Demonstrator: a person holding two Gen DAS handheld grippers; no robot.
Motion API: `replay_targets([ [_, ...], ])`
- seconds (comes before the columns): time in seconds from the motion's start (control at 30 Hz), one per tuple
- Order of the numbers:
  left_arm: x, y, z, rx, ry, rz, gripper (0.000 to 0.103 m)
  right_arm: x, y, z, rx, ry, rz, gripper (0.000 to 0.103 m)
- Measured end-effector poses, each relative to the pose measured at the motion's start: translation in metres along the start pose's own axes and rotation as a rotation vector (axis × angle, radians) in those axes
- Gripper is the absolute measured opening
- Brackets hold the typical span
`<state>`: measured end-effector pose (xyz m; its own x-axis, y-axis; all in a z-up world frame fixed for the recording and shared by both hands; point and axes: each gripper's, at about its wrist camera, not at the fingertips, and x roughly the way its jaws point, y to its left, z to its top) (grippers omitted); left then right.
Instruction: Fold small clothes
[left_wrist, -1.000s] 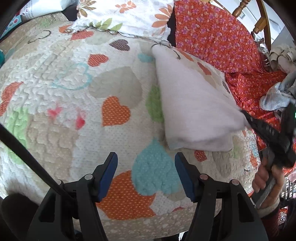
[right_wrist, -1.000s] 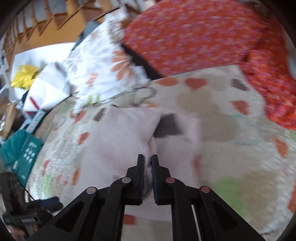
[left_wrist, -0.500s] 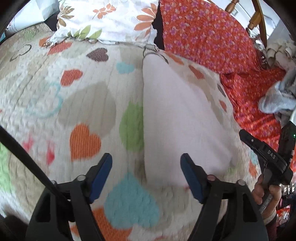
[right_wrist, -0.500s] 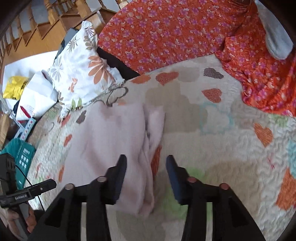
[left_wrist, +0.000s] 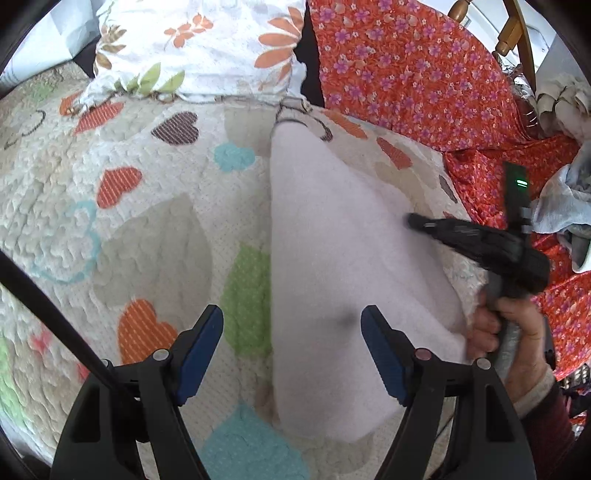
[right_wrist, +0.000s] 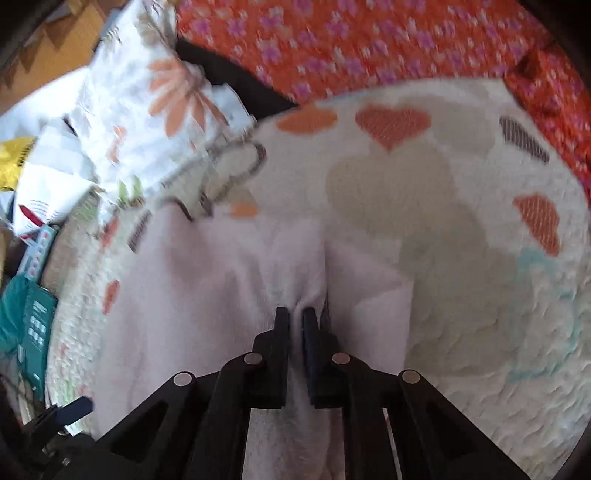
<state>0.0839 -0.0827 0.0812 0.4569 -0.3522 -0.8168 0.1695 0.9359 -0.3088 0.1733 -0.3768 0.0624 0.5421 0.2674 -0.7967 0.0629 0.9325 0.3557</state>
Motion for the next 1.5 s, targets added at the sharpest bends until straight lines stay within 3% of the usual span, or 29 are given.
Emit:
replay_targets([
  [0.07,0.009,0.008,0.004,-0.014,0.013,0.023,0.076,-0.007,-0.021,0.001,0.055,-0.024,-0.101,0.007],
  [0.13,0.018,0.017,0.007,-0.052,0.038,0.001,0.076,-0.008,-0.026,-0.003,0.037,-0.008,-0.144,0.007],
  [0.27,0.025,0.026,0.009,-0.057,0.041,-0.023,0.076,-0.022,-0.024,-0.019,0.021,-0.013,-0.070,0.010],
  [0.3,0.025,0.027,0.008,-0.056,0.040,-0.037,0.078,-0.029,-0.027,-0.024,0.042,-0.028,-0.038,0.018],
  [0.33,0.026,0.030,0.008,-0.055,0.045,-0.068,0.083,-0.034,-0.033,-0.029,0.070,-0.037,-0.006,0.043],
  [0.4,0.029,0.032,0.007,-0.061,0.052,-0.123,0.090,-0.037,-0.043,-0.039,0.119,-0.052,0.042,0.075],
  [0.43,0.034,0.032,0.006,-0.065,0.067,-0.172,0.093,-0.034,-0.046,-0.042,0.137,-0.051,0.057,0.076],
  [0.53,0.050,0.027,0.004,-0.081,0.124,-0.276,0.094,-0.011,-0.044,-0.047,0.165,0.011,0.080,0.076],
  [0.6,0.061,0.018,0.000,-0.085,0.163,-0.309,0.094,0.003,-0.036,-0.048,0.170,0.032,0.112,0.063],
  [0.63,0.062,0.011,-0.001,-0.059,0.162,-0.275,0.088,0.010,-0.032,-0.045,0.180,0.052,0.138,0.041],
  [0.67,0.062,0.003,0.000,-0.027,0.174,-0.242,0.074,0.016,-0.030,-0.041,0.209,0.082,0.188,0.031],
  [0.7,0.061,-0.002,0.001,-0.020,0.201,-0.249,0.040,0.017,-0.028,-0.037,0.250,0.096,0.222,0.027],
  [0.8,0.039,-0.011,0.014,-0.010,0.202,-0.249,0.033,-0.007,-0.020,-0.026,0.267,0.029,0.342,0.023],
  [0.9,0.024,-0.014,0.018,-0.006,0.186,-0.229,0.036,-0.018,-0.016,-0.026,0.229,-0.018,0.318,0.023],
  [0.93,0.024,-0.012,0.017,-0.013,0.186,-0.206,0.044,-0.014,-0.014,-0.030,0.203,-0.007,0.252,0.026],
  [1.0,0.038,-0.007,0.006,-0.013,0.200,-0.080,0.059,0.009,-0.013,-0.038,0.139,0.065,0.077,0.036],
  [1.03,0.043,-0.005,0.002,-0.016,0.219,-0.053,0.065,0.015,-0.015,-0.044,0.120,0.079,0.050,0.043],
  [1.13,0.040,0.009,-0.014,-0.087,0.222,-0.104,0.068,-0.009,-0.021,-0.051,0.174,0.026,0.058,0.046],
  [1.23,0.017,0.020,-0.030,-0.100,0.176,-0.088,0.072,-0.049,-0.005,-0.056,0.091,-0.059,0.008,0.044],
  [1.3,0.003,0.024,-0.038,-0.110,0.140,-0.075,0.073,-0.074,0.009,-0.064,0.047,-0.093,0.030,0.037],
  [1.4,-0.024,0.025,-0.052,-0.102,0.058,0.005,0.073,-0.094,0.037,-0.077,-0.018,-0.111,0.096,0.029],
  [1.5,-0.053,0.026,-0.063,-0.092,-0.029,0.100,0.073,-0.085,0.066,-0.092,-0.046,-0.043,0.243,0.025],
])
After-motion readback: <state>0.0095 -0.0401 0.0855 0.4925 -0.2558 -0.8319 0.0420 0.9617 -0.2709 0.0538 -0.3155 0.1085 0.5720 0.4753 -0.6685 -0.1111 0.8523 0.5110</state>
